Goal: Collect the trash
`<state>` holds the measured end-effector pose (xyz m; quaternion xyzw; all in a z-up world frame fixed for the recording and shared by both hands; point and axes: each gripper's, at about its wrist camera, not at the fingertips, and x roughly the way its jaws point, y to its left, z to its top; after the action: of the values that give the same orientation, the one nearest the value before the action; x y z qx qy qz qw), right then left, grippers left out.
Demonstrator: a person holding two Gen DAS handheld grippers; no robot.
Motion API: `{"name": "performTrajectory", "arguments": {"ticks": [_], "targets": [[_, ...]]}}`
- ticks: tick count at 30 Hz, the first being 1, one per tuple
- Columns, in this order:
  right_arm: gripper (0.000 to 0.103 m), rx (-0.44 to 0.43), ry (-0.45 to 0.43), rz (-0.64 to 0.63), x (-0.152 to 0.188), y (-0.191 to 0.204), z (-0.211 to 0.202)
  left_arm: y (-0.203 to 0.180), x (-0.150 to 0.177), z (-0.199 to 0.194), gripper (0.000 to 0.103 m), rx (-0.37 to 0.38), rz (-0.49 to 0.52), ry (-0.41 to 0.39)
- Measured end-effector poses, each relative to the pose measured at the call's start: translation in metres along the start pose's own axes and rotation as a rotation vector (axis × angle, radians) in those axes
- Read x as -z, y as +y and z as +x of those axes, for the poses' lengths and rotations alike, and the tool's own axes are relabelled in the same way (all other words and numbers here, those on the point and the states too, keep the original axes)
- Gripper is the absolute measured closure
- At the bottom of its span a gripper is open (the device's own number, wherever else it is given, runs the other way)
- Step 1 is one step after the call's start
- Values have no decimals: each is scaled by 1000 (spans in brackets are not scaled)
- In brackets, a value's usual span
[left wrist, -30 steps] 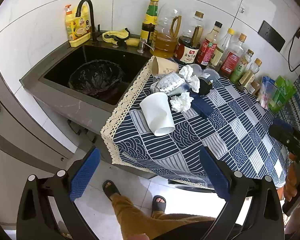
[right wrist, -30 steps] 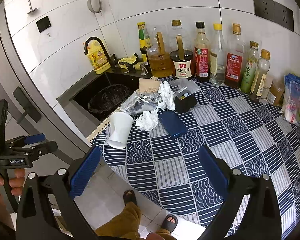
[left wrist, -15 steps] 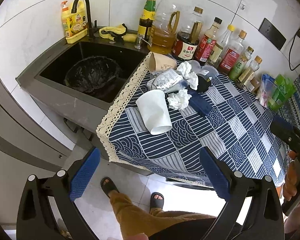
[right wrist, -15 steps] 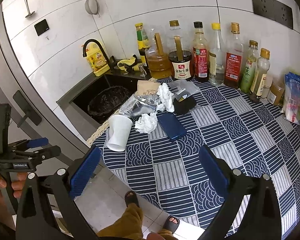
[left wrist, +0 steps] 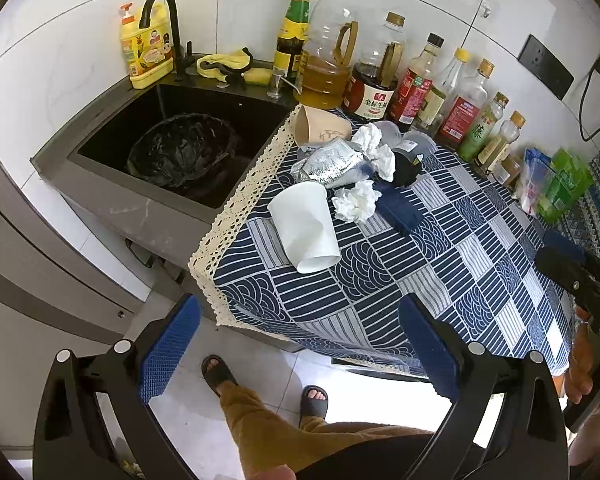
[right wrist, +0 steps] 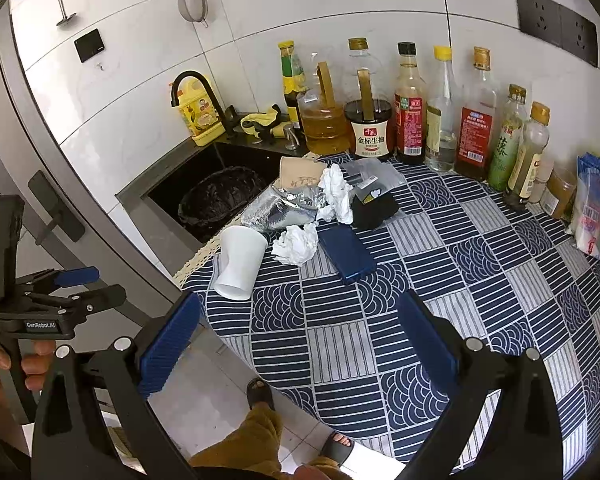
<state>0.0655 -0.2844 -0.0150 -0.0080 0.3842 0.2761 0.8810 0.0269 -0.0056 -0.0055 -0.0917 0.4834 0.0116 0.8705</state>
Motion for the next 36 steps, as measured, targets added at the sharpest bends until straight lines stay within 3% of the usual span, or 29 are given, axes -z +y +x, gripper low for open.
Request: {"name": "performTrajectory", "arguments": {"ticks": [29, 36], "targets": [[5, 17, 15, 31, 4, -14, 5, -7, -9, 21, 7, -7, -5, 42], [5, -12, 12, 41, 4, -19, 6, -11, -15, 29, 7, -29, -29, 85]]}}
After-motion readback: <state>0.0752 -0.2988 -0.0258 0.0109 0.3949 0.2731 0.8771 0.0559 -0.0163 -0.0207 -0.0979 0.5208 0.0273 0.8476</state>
